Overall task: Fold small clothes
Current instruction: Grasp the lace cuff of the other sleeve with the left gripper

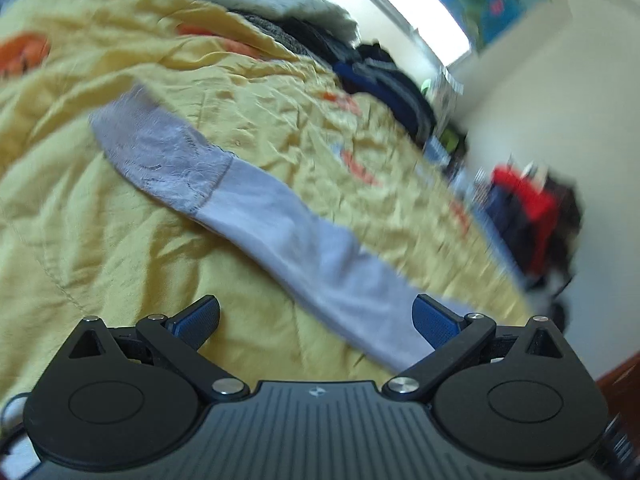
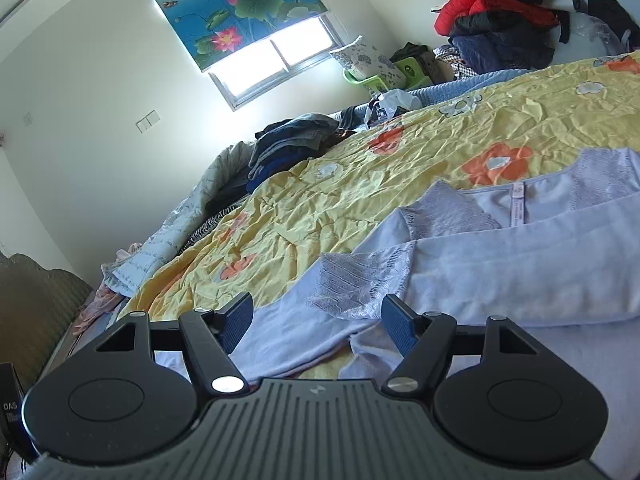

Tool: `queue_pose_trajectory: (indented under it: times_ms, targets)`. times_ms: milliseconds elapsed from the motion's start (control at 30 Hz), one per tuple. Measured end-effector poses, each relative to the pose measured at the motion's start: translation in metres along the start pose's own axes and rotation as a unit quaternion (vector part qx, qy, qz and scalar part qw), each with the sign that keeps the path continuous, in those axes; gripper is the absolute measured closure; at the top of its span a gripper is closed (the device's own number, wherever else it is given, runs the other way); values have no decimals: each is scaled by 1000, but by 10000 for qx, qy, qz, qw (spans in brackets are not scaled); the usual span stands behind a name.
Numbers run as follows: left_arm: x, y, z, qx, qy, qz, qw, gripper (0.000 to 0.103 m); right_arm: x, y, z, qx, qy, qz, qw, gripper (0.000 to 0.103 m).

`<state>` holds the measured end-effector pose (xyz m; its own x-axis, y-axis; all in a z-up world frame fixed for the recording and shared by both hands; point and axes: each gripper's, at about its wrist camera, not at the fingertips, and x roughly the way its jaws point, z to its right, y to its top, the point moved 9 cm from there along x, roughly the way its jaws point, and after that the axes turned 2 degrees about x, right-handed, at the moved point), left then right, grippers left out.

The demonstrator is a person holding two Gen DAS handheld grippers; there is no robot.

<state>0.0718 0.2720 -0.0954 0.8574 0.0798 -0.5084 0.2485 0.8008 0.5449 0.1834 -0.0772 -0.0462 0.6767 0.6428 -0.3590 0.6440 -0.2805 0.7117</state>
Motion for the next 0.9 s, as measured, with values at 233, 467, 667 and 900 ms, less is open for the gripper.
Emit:
queue_pose_trajectory:
  times_ms: [233,467,667,900]
  targets:
    - [14,31,-21,-870,-642,262,9938,0,-8,-8,5,-27,-104,-12,9999,31]
    - [29,62,-29,-1155,-498,564,9904,0,-12,-13,7,-20,-155,-32,9999,31]
    - [38,76,-36,-1450,-332,729,9862,2,-25,-10,10,-10,-180,91,9998,31]
    - [55,65,-53,-1690,17,344,9850,80,-43,-8,17,-88,-309,213,9993,31]
